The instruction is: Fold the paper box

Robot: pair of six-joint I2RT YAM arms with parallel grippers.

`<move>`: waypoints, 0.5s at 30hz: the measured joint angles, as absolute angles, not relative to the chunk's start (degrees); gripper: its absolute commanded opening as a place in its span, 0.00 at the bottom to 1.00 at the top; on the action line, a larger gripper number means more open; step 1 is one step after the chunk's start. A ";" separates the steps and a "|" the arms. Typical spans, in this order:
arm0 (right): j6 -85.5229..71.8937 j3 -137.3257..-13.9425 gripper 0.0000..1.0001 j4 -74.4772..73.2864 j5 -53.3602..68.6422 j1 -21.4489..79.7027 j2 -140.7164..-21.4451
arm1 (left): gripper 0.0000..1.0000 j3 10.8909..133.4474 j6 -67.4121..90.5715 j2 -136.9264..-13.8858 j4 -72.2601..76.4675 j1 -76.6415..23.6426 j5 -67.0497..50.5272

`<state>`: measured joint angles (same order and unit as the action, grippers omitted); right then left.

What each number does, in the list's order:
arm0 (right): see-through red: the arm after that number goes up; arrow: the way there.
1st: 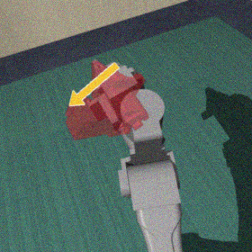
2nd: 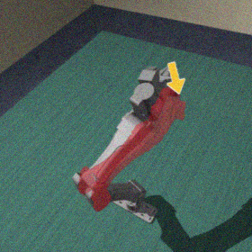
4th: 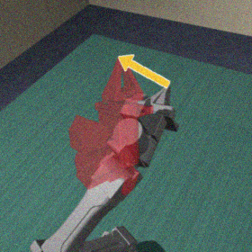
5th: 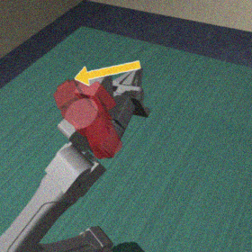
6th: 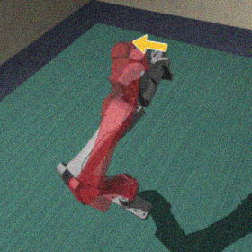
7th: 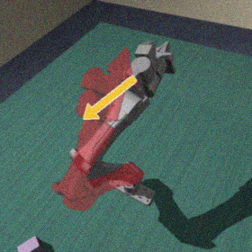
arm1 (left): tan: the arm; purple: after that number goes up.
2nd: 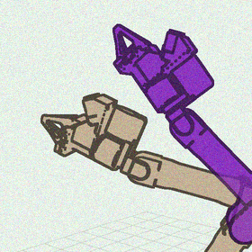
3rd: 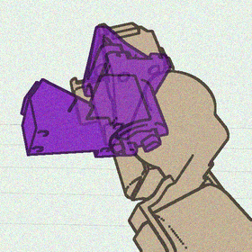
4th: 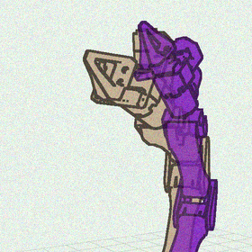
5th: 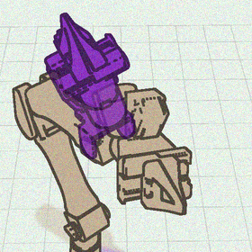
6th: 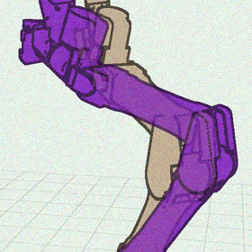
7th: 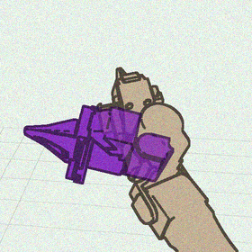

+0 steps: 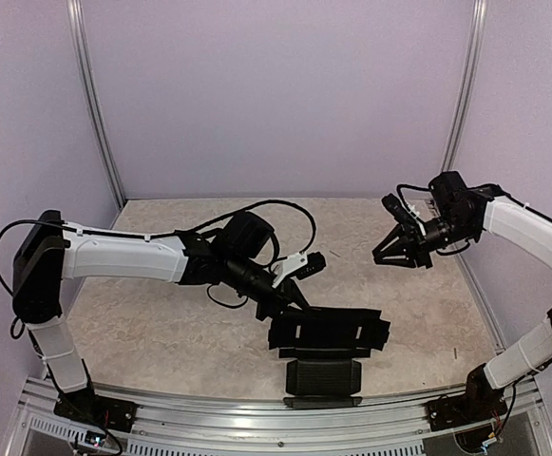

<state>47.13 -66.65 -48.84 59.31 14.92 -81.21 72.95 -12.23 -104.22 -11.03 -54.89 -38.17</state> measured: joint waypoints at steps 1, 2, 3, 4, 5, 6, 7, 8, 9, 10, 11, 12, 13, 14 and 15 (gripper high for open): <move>47.16 -66.57 0.22 -48.90 59.13 14.22 -81.19 | 0.00 72.53 -12.23 -103.81 -10.92 -55.22 -37.87; 47.27 -66.32 0.22 -48.88 58.89 14.04 -81.19 | 0.00 72.34 -12.23 -103.46 -10.87 -55.42 -37.63; 47.37 -65.76 0.22 -48.75 58.54 14.09 -80.99 | 0.00 72.18 -12.23 -103.07 -10.59 -55.55 -37.41; 47.37 -64.88 0.22 -48.66 57.87 14.11 -80.64 | 0.00 71.96 -12.21 -102.63 -10.28 -55.64 -37.28; 47.33 -63.90 0.22 -48.51 57.06 14.13 -80.20 | 0.00 71.53 -12.21 -102.06 -9.63 -55.68 -37.06; 47.13 -62.94 0.22 -48.21 56.16 14.15 -79.70 | 0.00 71.18 -12.21 -101.62 -9.28 -55.70 -36.99; 46.94 -61.95 0.22 -47.72 55.18 14.17 -79.15 | 0.00 70.76 -12.23 -101.23 -8.88 -55.70 -36.86; 46.83 -60.97 0.22 -47.24 54.26 14.20 -78.59 | 0.00 70.37 -12.23 -100.92 -8.58 -55.70 -36.67; 46.85 -59.94 0.21 -46.94 53.08 14.26 -77.91 | 0.00 70.08 -12.21 -100.71 -8.38 -55.70 -36.49; 47.00 -59.29 0.22 -46.96 52.21 14.37 -77.43 | 0.00 69.82 -12.21 -100.53 -8.19 -55.70 -36.16; 47.20 -58.87 0.22 -47.00 51.31 14.52 -77.08 | 0.00 69.58 -12.21 -100.40 -8.01 -55.70 -35.79; 47.40 -58.70 0.22 -47.00 50.68 14.61 -76.90 | 0.00 69.41 -12.21 -100.33 -7.86 -55.68 -35.53; 47.62 -58.59 0.22 -46.96 49.95 14.72 -76.79 | 0.00 69.19 -12.14 -100.25 -7.55 -55.57 -35.33; 47.79 -58.41 0.22 -46.89 49.32 15.00 -76.69 | 0.00 68.90 -12.03 -100.14 -7.16 -55.44 -35.29; 47.92 -58.11 0.22 -46.74 48.64 15.46 -76.51 | 0.00 68.55 -11.94 -100.01 -6.76 -55.29 -35.29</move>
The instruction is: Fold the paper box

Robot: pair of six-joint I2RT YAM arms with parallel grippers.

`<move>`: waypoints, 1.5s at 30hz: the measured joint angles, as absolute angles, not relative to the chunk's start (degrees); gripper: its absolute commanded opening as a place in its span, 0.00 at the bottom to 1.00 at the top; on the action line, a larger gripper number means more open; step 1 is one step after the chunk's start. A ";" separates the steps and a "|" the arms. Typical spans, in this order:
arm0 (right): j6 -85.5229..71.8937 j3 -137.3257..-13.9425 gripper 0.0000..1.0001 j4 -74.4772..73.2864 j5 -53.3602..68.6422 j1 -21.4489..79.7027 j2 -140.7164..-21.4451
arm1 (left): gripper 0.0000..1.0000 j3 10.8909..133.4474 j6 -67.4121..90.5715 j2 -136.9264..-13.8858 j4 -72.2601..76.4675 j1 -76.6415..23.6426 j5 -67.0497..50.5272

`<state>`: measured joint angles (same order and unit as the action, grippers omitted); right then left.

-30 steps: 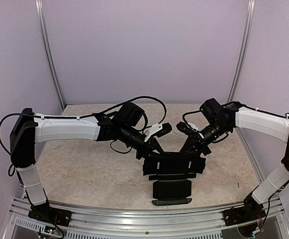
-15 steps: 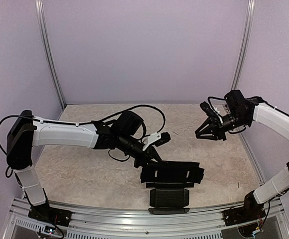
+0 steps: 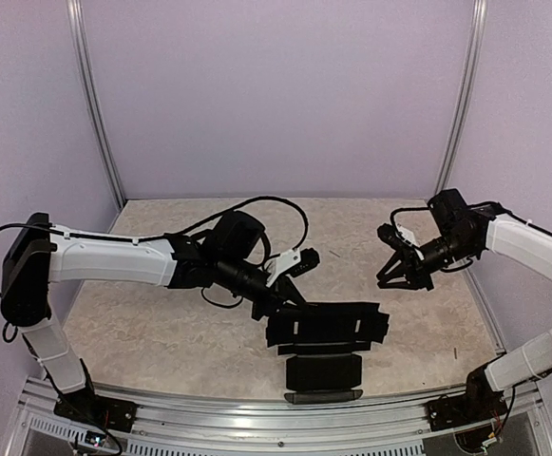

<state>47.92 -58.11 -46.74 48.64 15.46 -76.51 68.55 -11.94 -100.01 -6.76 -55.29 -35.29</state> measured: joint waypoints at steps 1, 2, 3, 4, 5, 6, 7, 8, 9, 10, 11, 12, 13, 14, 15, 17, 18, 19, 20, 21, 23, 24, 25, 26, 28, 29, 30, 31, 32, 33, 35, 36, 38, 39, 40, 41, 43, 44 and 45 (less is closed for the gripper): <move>47.94 -57.69 0.22 -46.59 48.03 16.08 -76.27 | 0.00 68.38 -11.84 -99.96 -6.52 -55.16 -35.29; 47.90 -57.32 0.22 -46.39 47.46 16.80 -76.07 | 0.00 68.31 -11.77 -99.96 -6.28 -55.05 -35.29; 47.75 -56.90 0.22 -46.19 46.70 17.87 -75.83 | 0.00 68.27 -11.73 -99.96 -5.96 -54.92 -35.29; 47.57 -56.66 0.22 -45.95 46.09 18.98 -75.75 | 0.00 68.27 -11.60 -99.96 -5.56 -54.72 -35.29; 47.42 -56.55 0.22 -45.74 45.50 20.12 -75.72 | 0.00 68.27 -11.53 -99.96 -5.28 -54.68 -35.31; 47.27 -56.53 0.22 -45.56 44.95 21.26 -75.72 | 0.00 68.27 -11.40 -99.96 -5.02 -54.61 -35.29; 47.24 -56.53 0.23 -45.50 44.66 22.06 -75.72 | 0.00 68.27 -11.27 -99.96 -4.75 -54.39 -35.29; 47.24 -56.55 0.23 -45.50 44.64 22.63 -75.72 | 0.00 68.27 -11.09 -99.96 -4.60 -54.28 -35.29; 47.27 -56.55 0.23 -45.52 44.66 23.20 -75.72 | 0.00 68.27 -10.92 -99.96 -4.49 -54.13 -35.31; 47.27 -56.55 0.24 -45.52 44.69 23.42 -75.72 | 0.00 68.27 -10.74 -99.96 -4.49 -54.02 -35.33; 47.27 -56.55 0.25 -45.54 44.69 23.53 -75.72 | 0.00 68.23 -10.66 -99.96 -4.45 -53.91 -35.33; 47.35 -56.58 0.25 -45.56 44.71 23.59 -75.72 | 0.00 68.20 -10.59 -99.96 -4.43 -53.89 -35.33; 47.48 -56.58 0.26 -45.65 44.73 23.70 -75.72 | 0.00 68.16 -10.50 -99.96 -4.38 -53.80 -35.35; 47.70 -56.62 0.27 -45.91 44.75 23.75 -75.72 | 0.00 68.16 -10.44 -99.96 -4.36 -53.76 -35.35; 47.94 -56.69 0.28 -46.15 44.88 23.75 -75.72 | 0.00 68.16 -10.39 -99.96 -4.38 -53.71 -35.35; 48.53 -57.14 0.29 -47.13 45.10 23.79 -75.72 | 0.00 68.16 -10.31 -99.96 -4.29 -53.69 -35.38; 48.90 -57.47 0.31 -47.64 45.30 23.79 -75.75 | 0.00 68.16 -10.28 -99.96 -4.27 -53.69 -35.40; 49.19 -57.71 0.32 -48.07 45.54 23.79 -75.75 | 0.00 68.16 -10.26 -99.96 -4.25 -53.69 -35.42; 49.47 -57.93 0.34 -48.66 45.84 23.79 -75.75 | 0.00 68.16 -10.24 -99.96 -4.23 -53.67 -35.42; 49.93 -58.22 0.34 -49.36 46.28 23.79 -75.75 | 0.00 68.16 -10.22 -99.96 -4.21 -53.63 -35.40; 50.39 -58.57 0.35 -50.43 47.18 23.83 -75.83 | 0.00 68.16 -10.15 -99.98 -4.19 -53.49 -35.42; 50.61 -58.87 0.36 -51.18 47.62 23.86 -76.03 | 0.00 68.16 -10.09 -100.03 -4.14 -53.43 -35.46; 50.74 -59.20 0.36 -51.59 47.88 23.90 -76.34 | 0.00 68.16 -10.04 -100.09 -4.08 -53.34 -35.51; 50.89 -59.61 0.36 -51.92 48.16 24.01 -76.75 | 0.00 68.16 -10.00 -100.16 -3.99 -53.30 -35.53; 50.85 -60.07 0.36 -52.01 48.47 24.29 -77.38 | 0.00 68.16 -9.85 -100.31 -3.86 -53.28 -35.57; 50.65 -60.12 0.36 -51.88 48.56 24.47 -77.60 | 0.00 68.16 -9.80 -100.38 -3.81 -53.28 -35.57; 50.28 -60.12 0.36 -51.70 48.60 24.69 -77.89 | 0.00 68.16 -9.78 -100.44 -3.84 -53.28 -35.59; 49.95 -60.12 0.36 -51.44 48.62 24.84 -78.13 | 0.00 68.16 -9.74 -100.47 -3.84 -53.28 -35.62; 49.65 -60.14 0.36 -51.00 48.62 25.08 -78.39 | 0.00 68.16 -9.72 -100.49 -3.84 -53.28 -35.62; 49.39 -60.18 0.36 -50.63 48.60 25.28 -78.70 | 0.00 68.16 -9.69 -100.49 -3.84 -53.28 -35.66; 48.73 -60.34 0.36 -49.76 48.58 25.67 -79.46 | 0.00 68.16 -9.69 -100.49 -3.84 -53.28 -35.75; 48.53 -60.45 0.37 -49.45 48.58 25.78 -79.83 | 0.00 68.16 -9.69 -100.49 -3.84 -53.28 -35.77; 48.14 -60.86 0.37 -48.93 48.51 26.20 -80.73 | 0.00 68.16 -9.69 -100.49 -3.84 -53.28 -35.81; 47.92 -61.12 0.38 -48.60 48.53 26.48 -81.12 | 0.00 68.16 -9.69 -100.49 -3.84 -53.28 -35.92; 47.70 -61.39 0.38 -48.23 48.51 26.83 -81.52 | 0.00 68.16 -9.69 -100.49 -3.84 -53.28 -36.03; 47.51 -61.63 0.38 -47.97 48.45 27.18 -81.82 | 0.00 68.16 -9.72 -100.49 -3.81 -53.30 -36.16; 46.98 -62.06 0.35 -47.31 48.36 27.92 -82.37 | 0.00 68.16 -9.72 -100.53 -3.81 -53.34 -36.51; 46.78 -62.19 0.31 -46.94 48.27 28.27 -82.61 | 0.00 68.16 -9.72 -100.57 -3.79 -53.36 -36.69; 46.44 -62.24 0.30 -46.61 48.18 28.58 -82.83 | 0.00 68.16 -9.72 -100.64 -3.81 -53.39 -36.82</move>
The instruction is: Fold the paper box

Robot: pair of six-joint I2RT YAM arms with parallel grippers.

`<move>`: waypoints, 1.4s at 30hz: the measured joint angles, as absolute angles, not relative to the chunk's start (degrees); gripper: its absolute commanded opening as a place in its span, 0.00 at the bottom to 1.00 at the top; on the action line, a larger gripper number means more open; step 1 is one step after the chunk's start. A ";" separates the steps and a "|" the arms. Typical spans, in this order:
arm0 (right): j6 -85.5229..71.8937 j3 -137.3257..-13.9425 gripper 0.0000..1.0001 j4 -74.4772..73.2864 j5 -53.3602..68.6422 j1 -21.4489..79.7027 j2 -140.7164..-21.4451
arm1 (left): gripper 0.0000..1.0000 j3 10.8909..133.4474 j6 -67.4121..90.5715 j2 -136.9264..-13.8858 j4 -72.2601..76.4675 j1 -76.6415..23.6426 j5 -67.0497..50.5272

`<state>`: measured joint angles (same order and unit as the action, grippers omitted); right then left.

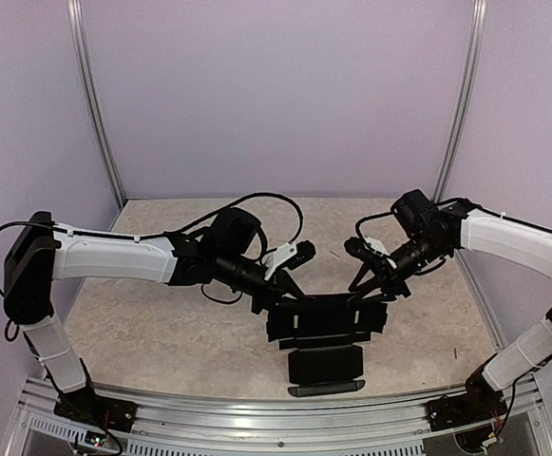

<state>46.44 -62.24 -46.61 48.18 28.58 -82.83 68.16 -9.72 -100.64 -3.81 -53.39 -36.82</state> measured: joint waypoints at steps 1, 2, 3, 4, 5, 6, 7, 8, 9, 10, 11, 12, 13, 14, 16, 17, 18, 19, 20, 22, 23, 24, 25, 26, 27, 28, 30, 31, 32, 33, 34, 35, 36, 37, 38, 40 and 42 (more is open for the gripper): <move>46.15 -62.28 0.26 -46.41 48.07 28.86 -83.07 | 0.00 68.16 -9.72 -100.75 -3.79 -53.41 -36.86; 45.74 -62.35 0.23 -46.28 47.94 29.12 -83.37 | 0.00 68.16 -9.72 -100.86 -3.81 -53.41 -36.88; 45.25 -62.52 0.20 -46.19 47.86 29.45 -83.88 | 0.00 68.16 -9.72 -101.01 -3.81 -53.41 -36.86; 45.21 -62.61 0.19 -46.09 47.77 29.58 -84.16 | 0.00 68.16 -9.72 -101.12 -3.81 -53.41 -36.86; 45.04 -62.70 0.16 -46.02 47.70 29.65 -84.42 | 0.00 68.16 -9.72 -101.21 -3.81 -53.41 -36.84; 44.84 -62.74 0.15 -45.95 47.66 29.78 -84.62 | 0.00 68.16 -9.72 -101.30 -3.81 -53.41 -36.75; 44.77 -62.74 0.16 -45.93 47.57 29.85 -84.66 | 0.00 68.16 -9.72 -101.32 -3.81 -53.41 -36.64; 44.66 -62.74 0.19 -45.95 47.53 29.91 -84.66 | 0.00 68.16 -9.72 -101.32 -3.81 -53.41 -36.60; 44.51 -62.74 0.22 -45.93 47.53 29.93 -84.66 | 0.00 68.16 -9.72 -101.32 -3.81 -53.41 -36.58; 44.40 -62.74 0.23 -45.91 47.44 29.93 -84.66 | 0.00 68.16 -9.72 -101.32 -3.81 -53.41 -36.58; 44.27 -62.72 0.23 -45.80 47.31 29.95 -84.66 | 0.00 68.16 -9.72 -101.32 -3.81 -53.41 -36.60; 44.25 -62.72 0.22 -45.63 47.13 29.95 -84.64 | 0.00 68.16 -9.72 -101.32 -3.79 -53.41 -36.60; 44.25 -62.72 0.22 -45.43 46.87 30.00 -84.62 | 0.00 68.16 -9.69 -101.32 -3.79 -53.41 -36.58; 44.27 -62.72 0.22 -45.30 46.61 30.06 -84.58 | 0.00 68.16 -9.69 -101.32 -3.77 -53.41 -36.58; 44.27 -62.67 0.20 -44.99 45.82 30.50 -84.49 | 0.00 68.16 -9.65 -101.34 -3.79 -53.41 -36.56; 44.27 -62.59 0.17 -44.82 45.34 30.87 -84.42 | 0.00 68.16 -9.63 -101.34 -3.77 -53.41 -36.56; 44.27 -62.48 0.16 -44.62 45.01 31.18 -84.34 | 0.00 68.16 -9.61 -101.34 -3.77 -53.41 -36.56; 44.23 -62.33 0.14 -44.47 44.73 31.46 -84.25 | 0.00 68.16 -9.58 -101.34 -3.73 -53.41 -36.56; 44.23 -62.19 0.11 -44.40 44.58 31.68 -84.16 | 0.00 68.16 -9.50 -101.36 -3.66 -53.41 -36.56; 44.05 -62.08 0.02 -44.25 44.10 32.08 -84.07 | 0.00 68.16 -9.43 -101.43 -3.40 -53.41 -36.56; 44.03 -62.08 0.00 -44.14 43.90 32.14 -84.07 | 0.00 68.16 -9.43 -101.45 -3.40 -53.41 -36.56; 44.10 -62.08 0.00 -44.01 43.83 32.14 -84.07 | 0.00 68.16 -9.43 -101.45 -3.38 -53.41 -36.56; 44.05 -62.08 0.00 -44.05 43.81 32.14 -84.07 | 0.01 68.16 -9.45 -101.45 -3.36 -53.43 -36.42; 43.94 -62.08 0.00 -44.07 43.77 32.14 -84.07 | 0.02 68.16 -9.45 -101.45 -3.36 -53.43 -36.29; 43.97 -62.08 0.00 -44.05 43.72 32.14 -84.07 | 0.03 68.16 -9.45 -101.47 -3.36 -53.43 -36.05; 44.03 -62.08 0.00 -44.05 43.68 32.14 -84.07 | 0.04 68.16 -9.47 -101.45 -3.36 -53.45 -35.92; 44.07 -62.08 0.00 -44.05 43.59 32.14 -84.07 | 0.02 68.16 -9.47 -101.47 -3.38 -53.47 -35.66; 44.10 -62.08 0.00 -44.07 43.55 32.14 -84.07 | 0.00 68.16 -9.47 -101.47 -3.36 -53.49 -35.55; 44.12 -62.08 0.00 -44.07 43.51 32.14 -84.07 | 0.00 68.16 -9.47 -101.47 -3.36 -53.52 -35.46; 44.18 -62.08 0.00 -44.10 43.44 32.14 -84.07 | 0.00 68.16 -9.47 -101.47 -3.36 -53.54 -35.38; 44.27 -62.08 0.00 -44.10 43.44 32.14 -84.07 | 0.00 68.16 -9.47 -101.47 -3.36 -53.56 -35.29; 44.29 -62.08 0.00 -44.12 43.42 32.14 -84.07 | 0.00 68.16 -9.47 -101.51 -3.31 -53.56 -35.24; 44.31 -62.15 0.00 -44.27 43.38 32.14 -84.07 | 0.00 68.16 -9.47 -101.54 -3.22 -53.56 -35.22; 44.31 -62.24 0.00 -44.38 43.24 32.14 -84.07 | 0.00 68.16 -9.45 -101.62 -3.09 -53.56 -35.22; 44.31 -62.30 0.00 -44.53 43.16 32.14 -84.07 | 0.00 68.16 -9.45 -101.65 -2.96 -53.56 -35.24; 44.29 -62.41 0.00 -44.64 43.09 32.14 -84.07 | 0.00 68.16 -9.43 -101.65 -2.90 -53.56 -35.24; 44.27 -62.59 0.00 -44.75 42.85 32.14 -84.07 | 0.14 68.16 -9.41 -101.67 -2.76 -53.56 -35.05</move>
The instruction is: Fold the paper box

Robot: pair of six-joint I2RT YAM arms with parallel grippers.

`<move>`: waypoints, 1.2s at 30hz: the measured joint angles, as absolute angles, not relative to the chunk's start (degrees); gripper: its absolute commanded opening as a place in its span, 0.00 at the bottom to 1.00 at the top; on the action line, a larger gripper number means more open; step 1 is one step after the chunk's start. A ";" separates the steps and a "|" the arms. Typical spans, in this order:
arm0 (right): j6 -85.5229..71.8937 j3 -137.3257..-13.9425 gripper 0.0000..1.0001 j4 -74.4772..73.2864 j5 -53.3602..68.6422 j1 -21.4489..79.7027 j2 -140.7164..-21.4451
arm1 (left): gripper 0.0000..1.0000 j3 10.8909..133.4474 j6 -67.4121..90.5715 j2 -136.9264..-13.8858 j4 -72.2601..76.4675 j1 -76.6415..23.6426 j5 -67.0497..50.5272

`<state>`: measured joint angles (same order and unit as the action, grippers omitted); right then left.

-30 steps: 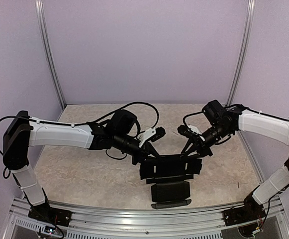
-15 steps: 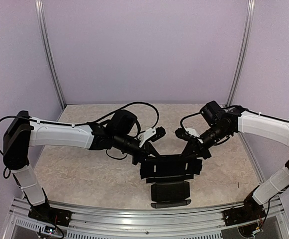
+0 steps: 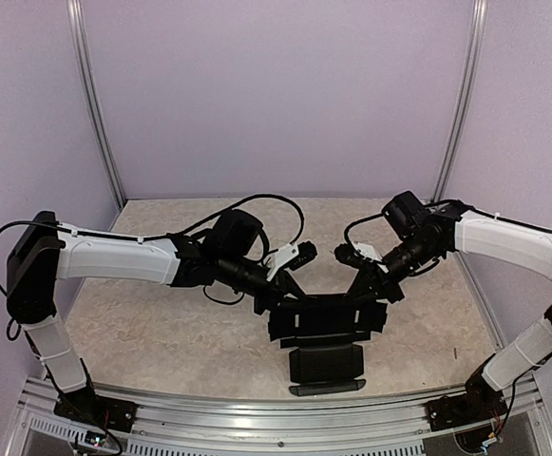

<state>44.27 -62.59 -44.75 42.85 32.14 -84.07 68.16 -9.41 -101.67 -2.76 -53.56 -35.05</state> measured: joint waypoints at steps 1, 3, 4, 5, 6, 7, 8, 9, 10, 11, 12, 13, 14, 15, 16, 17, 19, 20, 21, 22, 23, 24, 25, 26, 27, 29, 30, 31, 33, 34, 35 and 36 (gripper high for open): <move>44.25 -62.65 0.00 -44.73 42.68 32.14 -84.07 | 0.25 68.16 -9.30 -101.67 -2.63 -53.56 -34.50; 44.12 -62.85 0.00 -44.66 42.11 32.14 -84.07 | 0.38 68.16 -9.10 -101.67 -2.20 -53.63 -32.99; 44.05 -62.85 0.00 -44.58 41.87 32.14 -84.07 | 0.41 68.16 -8.75 -101.67 -1.61 -53.69 -31.59; 43.97 -62.85 0.00 -44.51 41.69 32.12 -84.07 | 0.45 68.16 -8.05 -101.67 -0.91 -53.74 -29.80; 43.86 -62.85 0.00 -44.40 41.56 32.01 -84.07 | 0.50 68.14 -8.08 -101.65 -0.51 -53.74 -29.08; 43.81 -62.85 0.00 -44.25 41.52 31.73 -84.07 | 0.53 67.90 -7.75 -101.51 0.25 -53.74 -27.42; 43.77 -62.85 0.00 -44.12 41.50 31.44 -84.07 | 0.56 67.22 -6.96 -101.03 0.91 -53.74 -25.65; 43.72 -62.85 0.00 -43.94 41.54 31.16 -84.07 | 0.58 66.41 -6.26 -100.20 1.21 -53.71 -23.97; 43.68 -62.87 0.00 -43.86 41.58 30.79 -84.07 | 0.60 65.54 -5.50 -99.22 1.41 -53.71 -22.41; 43.64 -62.94 0.00 -43.83 41.67 30.46 -84.07 | 0.62 64.23 -4.47 -97.86 1.89 -53.69 -20.58; 43.62 -63.00 0.00 -43.81 41.87 30.06 -84.07 | 0.63 62.39 -3.27 -96.09 2.63 -53.65 -18.65; 43.59 -63.11 0.00 -43.83 42.09 29.78 -84.07 | 0.64 60.55 -1.98 -94.35 3.49 -53.65 -17.15; 43.57 -63.26 0.04 -43.83 42.44 29.56 -84.07 | 0.64 58.74 -0.69 -92.68 4.10 -53.65 -15.90; 43.55 -63.40 0.07 -43.88 42.76 29.39 -84.07 | 0.65 57.04 0.56 -91.29 5.15 -53.60 -14.83; 43.42 -63.61 0.10 -43.90 43.09 29.23 -84.07 | 0.65 55.02 2.13 -89.89 6.42 -53.60 -13.87; 43.31 -63.81 0.12 -43.92 43.62 29.15 -84.07 | 0.65 52.82 3.86 -88.58 7.68 -53.60 -13.02; 43.03 -64.10 0.13 -43.97 44.56 29.04 -84.07 | 0.64 49.43 6.52 -87.37 10.20 -53.60 -12.75; 42.85 -64.14 0.12 -43.99 44.95 28.99 -84.07 | 0.62 47.97 7.75 -87.22 11.38 -53.60 -12.75; 42.74 -64.20 0.12 -44.07 45.28 28.95 -84.07 | 0.60 46.65 8.80 -87.31 12.36 -53.60 -12.82; 42.68 -64.23 0.11 -44.14 45.47 28.91 -84.07 | 0.56 45.93 9.67 -87.50 12.78 -53.60 -12.91; 42.54 -64.25 0.11 -44.21 45.65 28.88 -84.07 | 0.49 45.28 10.41 -87.74 13.58 -53.60 -13.17; 42.39 -64.25 0.11 -44.29 45.82 28.86 -84.07 | 0.43 44.86 11.03 -88.07 14.31 -53.60 -13.56; 42.26 -64.25 0.11 -44.31 45.89 28.86 -84.07 | 0.37 44.60 11.53 -88.44 15.29 -53.60 -14.20; 42.15 -64.27 0.11 -44.31 45.93 28.84 -84.07 | 0.32 44.49 11.68 -88.86 16.40 -53.60 -15.03; 42.02 -64.27 0.11 -44.31 46.04 28.84 -84.07 | 0.28 44.49 11.99 -89.23 17.34 -53.67 -15.77; 41.78 -64.27 0.11 -44.29 46.04 28.84 -84.07 | 0.20 44.49 11.97 -89.86 19.14 -53.71 -17.47; 41.60 -64.27 0.14 -44.29 46.04 28.84 -84.07 | 0.15 44.51 12.01 -90.24 20.01 -53.71 -18.35; 41.39 -64.27 0.20 -44.29 46.04 28.84 -84.07 | 0.11 44.62 12.05 -90.56 20.43 -53.74 -19.07; 40.99 -64.27 0.36 -44.31 46.04 28.84 -84.07 | 0.04 44.88 11.77 -91.55 21.02 -53.74 -20.47; 41.15 -64.36 0.43 -44.58 46.04 28.84 -84.07 | 0.02 45.23 11.62 -92.03 20.93 -53.76 -20.99; 41.06 -64.66 0.48 -45.19 46.06 28.84 -84.07 | 0.01 45.63 11.22 -92.47 20.80 -53.82 -21.32; 41.34 -65.30 0.53 -46.24 45.98 28.82 -84.07 | 0.00 46.17 10.74 -92.84 20.29 -53.89 -21.58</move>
<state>41.34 -65.30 -46.24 45.98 28.82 -84.07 46.17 10.74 -92.84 20.29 -53.89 -21.58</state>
